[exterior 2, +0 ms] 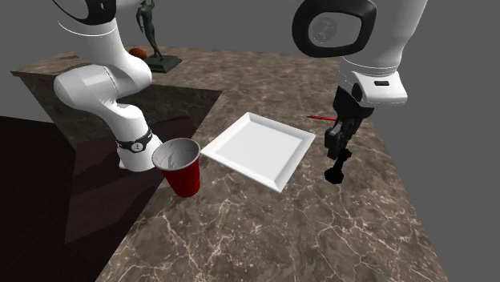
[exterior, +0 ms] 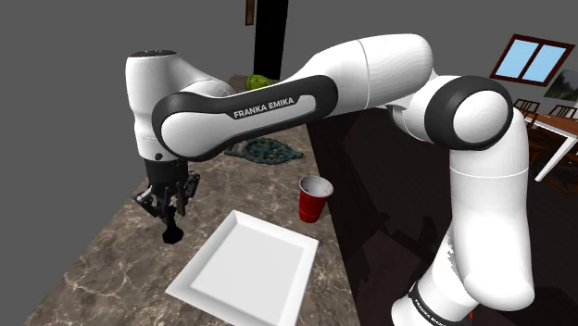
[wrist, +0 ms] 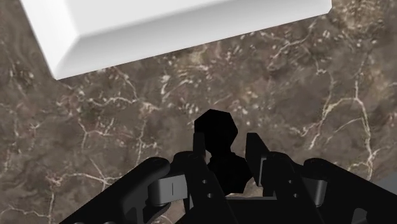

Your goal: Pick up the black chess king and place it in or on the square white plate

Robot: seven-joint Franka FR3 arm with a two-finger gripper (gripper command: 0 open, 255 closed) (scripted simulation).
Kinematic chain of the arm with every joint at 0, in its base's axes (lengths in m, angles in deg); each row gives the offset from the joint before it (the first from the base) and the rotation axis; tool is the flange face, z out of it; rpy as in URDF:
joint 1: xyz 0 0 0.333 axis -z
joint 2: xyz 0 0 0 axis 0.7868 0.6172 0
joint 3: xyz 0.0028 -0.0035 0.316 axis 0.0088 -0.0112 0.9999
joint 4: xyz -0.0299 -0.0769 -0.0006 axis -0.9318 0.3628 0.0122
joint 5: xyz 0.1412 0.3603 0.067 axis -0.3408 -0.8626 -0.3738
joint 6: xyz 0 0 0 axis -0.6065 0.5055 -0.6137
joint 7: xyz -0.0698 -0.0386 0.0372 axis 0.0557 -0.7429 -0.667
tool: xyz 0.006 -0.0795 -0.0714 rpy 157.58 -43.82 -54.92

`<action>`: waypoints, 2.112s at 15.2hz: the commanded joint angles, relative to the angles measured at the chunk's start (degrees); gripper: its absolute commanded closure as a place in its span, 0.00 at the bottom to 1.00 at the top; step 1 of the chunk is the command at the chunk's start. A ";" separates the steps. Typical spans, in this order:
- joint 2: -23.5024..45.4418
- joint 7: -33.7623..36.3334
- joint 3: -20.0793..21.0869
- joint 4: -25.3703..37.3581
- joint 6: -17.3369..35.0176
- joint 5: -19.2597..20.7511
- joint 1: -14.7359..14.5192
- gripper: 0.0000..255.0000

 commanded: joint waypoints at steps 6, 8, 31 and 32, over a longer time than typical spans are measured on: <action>-0.38 -0.18 0.13 1.59 -2.03 -0.27 -0.05 1.00; -0.64 -0.29 0.23 2.78 -3.43 -0.43 -0.12 1.00; -28.51 -5.49 2.19 -18.93 -6.35 -13.91 5.60 1.00; -31.14 -6.19 1.97 -21.24 -6.35 -15.25 5.69 1.00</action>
